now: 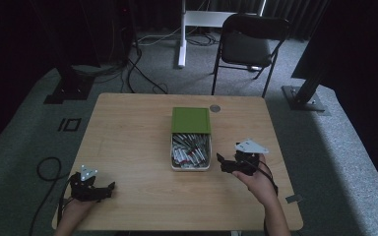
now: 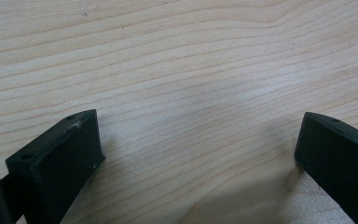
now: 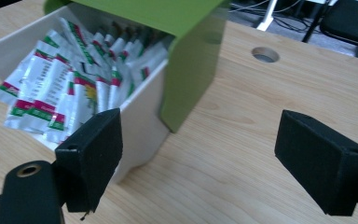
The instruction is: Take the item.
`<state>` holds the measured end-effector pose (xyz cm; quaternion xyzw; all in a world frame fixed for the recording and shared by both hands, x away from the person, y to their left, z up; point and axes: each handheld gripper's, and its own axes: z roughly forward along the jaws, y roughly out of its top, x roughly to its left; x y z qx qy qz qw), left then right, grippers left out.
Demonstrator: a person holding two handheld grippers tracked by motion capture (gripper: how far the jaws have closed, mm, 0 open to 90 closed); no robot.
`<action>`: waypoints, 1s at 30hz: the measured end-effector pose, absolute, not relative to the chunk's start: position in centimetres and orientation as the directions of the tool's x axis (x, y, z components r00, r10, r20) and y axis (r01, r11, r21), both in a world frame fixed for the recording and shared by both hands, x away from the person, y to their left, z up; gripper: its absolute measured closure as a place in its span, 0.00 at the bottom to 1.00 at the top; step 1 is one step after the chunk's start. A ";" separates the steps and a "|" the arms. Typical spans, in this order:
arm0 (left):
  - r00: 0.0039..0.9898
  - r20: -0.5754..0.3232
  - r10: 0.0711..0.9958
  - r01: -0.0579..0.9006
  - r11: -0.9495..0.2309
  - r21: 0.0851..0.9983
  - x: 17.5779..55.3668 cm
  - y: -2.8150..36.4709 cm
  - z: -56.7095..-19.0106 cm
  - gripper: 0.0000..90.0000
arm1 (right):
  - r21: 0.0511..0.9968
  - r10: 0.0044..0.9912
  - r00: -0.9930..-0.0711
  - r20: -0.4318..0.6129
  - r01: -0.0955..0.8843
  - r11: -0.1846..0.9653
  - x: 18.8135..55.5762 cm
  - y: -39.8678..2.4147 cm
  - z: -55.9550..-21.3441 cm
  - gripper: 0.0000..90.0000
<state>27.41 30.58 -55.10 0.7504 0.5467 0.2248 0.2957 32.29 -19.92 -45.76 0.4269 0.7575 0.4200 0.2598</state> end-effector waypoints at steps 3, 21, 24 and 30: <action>0.301 0.014 0.954 0.688 -0.227 0.690 27.4 30.6 -55.1 0.02 | 0.859 0.856 -0.515 -0.032 0.425 0.288 32.4 -19.1 -45.7 0.17; 0.300 0.013 0.954 0.687 -0.225 0.690 27.4 30.6 -55.1 0.02 | 0.865 0.799 -0.600 -0.043 0.378 0.330 32.8 -14.6 -45.4 0.20; 0.300 0.013 0.954 0.687 -0.225 0.691 27.4 30.6 -55.1 0.02 | 0.864 0.793 -0.607 -0.043 0.376 0.334 32.9 -13.9 -45.6 0.22; 0.300 0.013 0.954 0.687 -0.225 0.690 27.4 30.6 -55.1 0.02 | 0.854 0.788 -0.614 -0.039 0.389 0.345 32.9 -13.0 -46.0 0.39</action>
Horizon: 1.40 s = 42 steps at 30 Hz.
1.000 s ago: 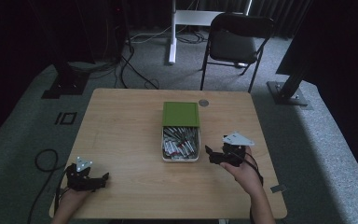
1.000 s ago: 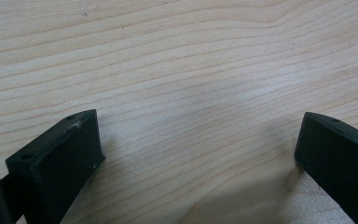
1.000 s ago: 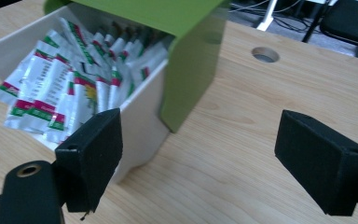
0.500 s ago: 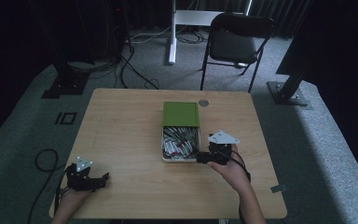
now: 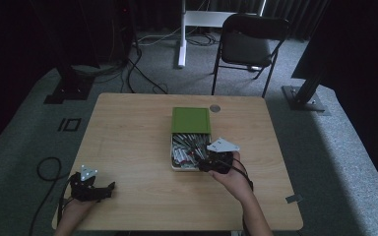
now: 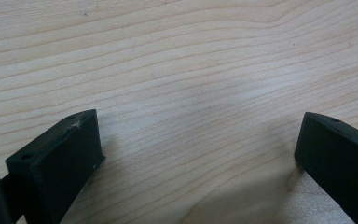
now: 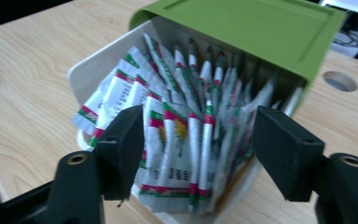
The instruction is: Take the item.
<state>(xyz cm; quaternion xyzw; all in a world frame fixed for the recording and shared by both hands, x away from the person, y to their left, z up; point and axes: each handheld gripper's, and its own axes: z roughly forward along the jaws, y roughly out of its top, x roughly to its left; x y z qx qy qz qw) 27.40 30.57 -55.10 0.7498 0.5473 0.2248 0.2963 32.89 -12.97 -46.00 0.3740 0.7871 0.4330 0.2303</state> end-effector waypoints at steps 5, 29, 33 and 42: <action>0.301 0.014 0.954 0.688 -0.227 0.690 27.4 30.6 -55.1 0.02 | 0.843 0.764 -0.645 -0.023 0.398 0.362 33.0 -12.5 -46.6 0.57; 0.300 0.013 0.954 0.687 -0.226 0.690 27.4 30.6 -55.1 0.02 | 0.788 0.771 -0.632 -0.082 0.432 0.438 33.9 -10.1 -48.9 0.86; 0.300 0.013 0.954 0.687 -0.226 0.690 27.4 30.6 -55.1 0.02 | 0.786 0.780 -0.618 -0.096 0.433 0.440 33.9 -9.8 -49.1 0.86; 0.300 0.013 0.954 0.688 -0.226 0.690 27.4 30.6 -55.1 0.02 | 0.782 0.797 -0.587 -0.139 0.429 0.453 33.9 -9.0 -49.4 0.89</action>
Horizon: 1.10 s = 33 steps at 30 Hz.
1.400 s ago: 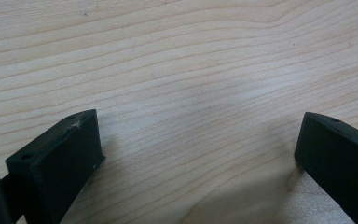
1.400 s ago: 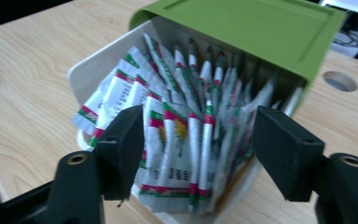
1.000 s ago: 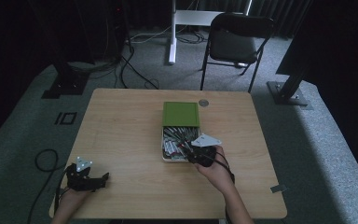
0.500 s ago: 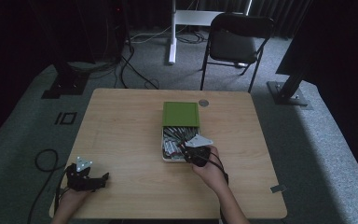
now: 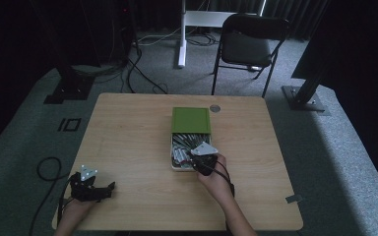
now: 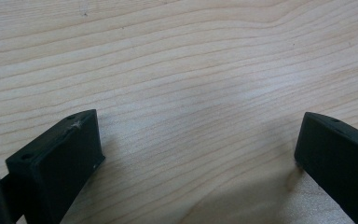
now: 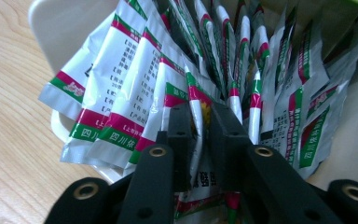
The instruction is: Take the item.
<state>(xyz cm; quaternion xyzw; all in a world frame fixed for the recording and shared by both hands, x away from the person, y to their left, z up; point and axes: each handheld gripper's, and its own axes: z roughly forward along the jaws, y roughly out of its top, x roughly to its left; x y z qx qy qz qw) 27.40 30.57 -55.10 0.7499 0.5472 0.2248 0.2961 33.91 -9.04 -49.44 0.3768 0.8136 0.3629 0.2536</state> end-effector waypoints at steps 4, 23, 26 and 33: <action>0.300 0.013 0.954 0.687 -0.226 0.690 27.4 30.6 -55.1 0.02 | 0.779 0.806 -0.573 -0.151 0.433 0.454 33.9 -8.9 -49.8 0.91; 0.299 0.012 0.954 0.687 -0.224 0.691 27.4 30.6 -55.1 0.02 | 0.793 0.813 -0.572 -0.112 0.442 0.420 33.7 -9.5 -48.3 0.99; 0.299 0.012 0.954 0.687 -0.224 0.691 27.4 30.6 -55.1 0.02 | 0.799 0.810 -0.578 -0.100 0.439 0.412 33.6 -9.5 -47.9 0.99; 0.299 0.012 0.954 0.687 -0.224 0.691 27.4 30.6 -55.1 0.02 | 0.819 0.804 -0.591 -0.062 0.430 0.380 33.2 -9.8 -46.6 0.99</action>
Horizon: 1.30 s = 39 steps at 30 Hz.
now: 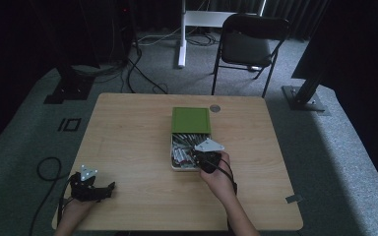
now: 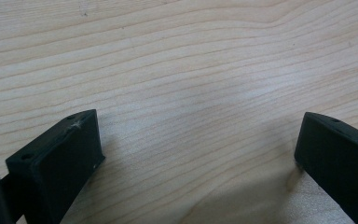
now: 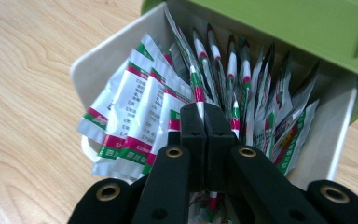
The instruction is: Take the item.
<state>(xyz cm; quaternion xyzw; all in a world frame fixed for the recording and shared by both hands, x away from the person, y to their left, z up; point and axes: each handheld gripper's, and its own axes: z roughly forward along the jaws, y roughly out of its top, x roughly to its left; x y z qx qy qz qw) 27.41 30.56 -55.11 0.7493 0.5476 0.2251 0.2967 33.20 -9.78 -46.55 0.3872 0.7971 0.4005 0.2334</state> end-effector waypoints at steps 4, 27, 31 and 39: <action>0.300 0.014 0.954 0.687 -0.226 0.691 27.4 30.6 -55.1 0.02 | 0.828 0.798 -0.601 -0.040 0.428 0.364 33.0 -9.9 -45.9 0.99; 0.301 0.014 0.953 0.687 -0.228 0.690 27.4 30.6 -55.1 0.02 | 0.898 0.828 -0.561 -0.002 0.363 0.249 32.7 -13.5 -40.4 0.99; 0.301 0.014 0.953 0.687 -0.228 0.690 27.4 30.6 -55.1 0.02 | 0.901 0.846 -0.532 -0.017 0.358 0.243 33.0 -15.0 -39.7 0.99; 0.300 0.014 0.954 0.686 -0.226 0.691 27.4 30.6 -55.1 0.02 | 0.899 0.885 -0.464 -0.040 0.369 0.234 33.7 -17.9 -39.8 0.99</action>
